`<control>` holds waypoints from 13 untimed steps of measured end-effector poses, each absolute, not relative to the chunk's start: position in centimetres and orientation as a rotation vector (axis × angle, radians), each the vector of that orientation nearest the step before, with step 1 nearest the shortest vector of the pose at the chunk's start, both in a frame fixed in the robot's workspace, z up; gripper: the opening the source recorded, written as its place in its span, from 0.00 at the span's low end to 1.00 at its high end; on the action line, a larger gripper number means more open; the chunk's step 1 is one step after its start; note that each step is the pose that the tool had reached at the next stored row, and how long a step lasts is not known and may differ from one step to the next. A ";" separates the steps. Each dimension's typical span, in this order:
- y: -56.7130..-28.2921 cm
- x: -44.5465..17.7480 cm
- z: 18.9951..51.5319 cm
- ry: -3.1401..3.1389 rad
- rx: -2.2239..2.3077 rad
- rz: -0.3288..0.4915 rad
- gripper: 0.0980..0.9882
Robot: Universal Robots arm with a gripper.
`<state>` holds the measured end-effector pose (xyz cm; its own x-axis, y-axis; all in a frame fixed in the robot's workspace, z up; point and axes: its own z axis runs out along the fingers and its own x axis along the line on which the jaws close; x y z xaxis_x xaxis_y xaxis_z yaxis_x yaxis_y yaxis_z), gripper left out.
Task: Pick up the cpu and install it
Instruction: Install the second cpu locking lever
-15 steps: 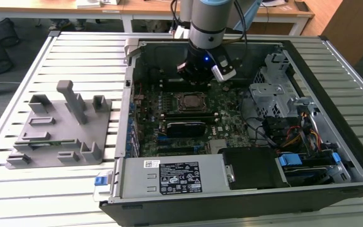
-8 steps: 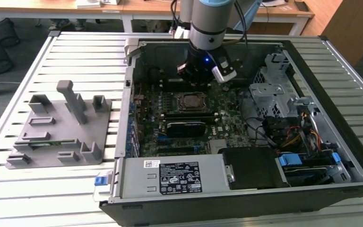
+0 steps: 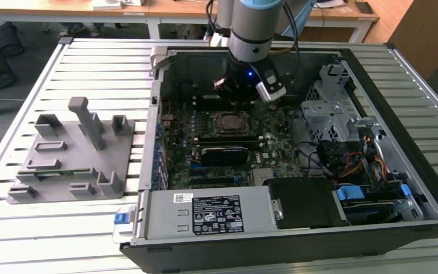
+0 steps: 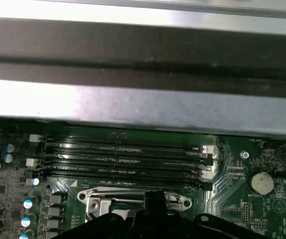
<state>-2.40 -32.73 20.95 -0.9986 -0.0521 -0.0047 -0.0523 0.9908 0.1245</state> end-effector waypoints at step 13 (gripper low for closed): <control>-33.1 -2.4 22.0 3.133 -0.082 0.196 0.01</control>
